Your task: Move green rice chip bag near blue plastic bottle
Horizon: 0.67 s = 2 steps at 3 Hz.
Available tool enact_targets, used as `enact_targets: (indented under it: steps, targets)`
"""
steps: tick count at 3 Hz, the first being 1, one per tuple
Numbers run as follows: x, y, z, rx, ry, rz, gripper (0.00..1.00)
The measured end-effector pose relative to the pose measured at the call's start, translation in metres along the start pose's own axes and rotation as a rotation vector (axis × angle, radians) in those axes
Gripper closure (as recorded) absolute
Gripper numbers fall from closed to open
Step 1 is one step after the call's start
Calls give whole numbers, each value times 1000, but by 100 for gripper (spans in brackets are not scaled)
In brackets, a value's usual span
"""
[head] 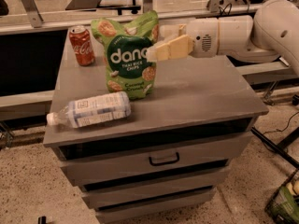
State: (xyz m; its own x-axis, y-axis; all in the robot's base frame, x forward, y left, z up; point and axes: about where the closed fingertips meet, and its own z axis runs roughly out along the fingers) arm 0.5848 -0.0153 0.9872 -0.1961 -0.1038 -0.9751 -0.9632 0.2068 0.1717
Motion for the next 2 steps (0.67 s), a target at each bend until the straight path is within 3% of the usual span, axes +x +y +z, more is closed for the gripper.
enact_targets:
  steps: [1, 2]
  targets:
    - [1, -1, -36, 118, 20, -4, 0]
    - [1, -1, -36, 118, 20, -4, 0]
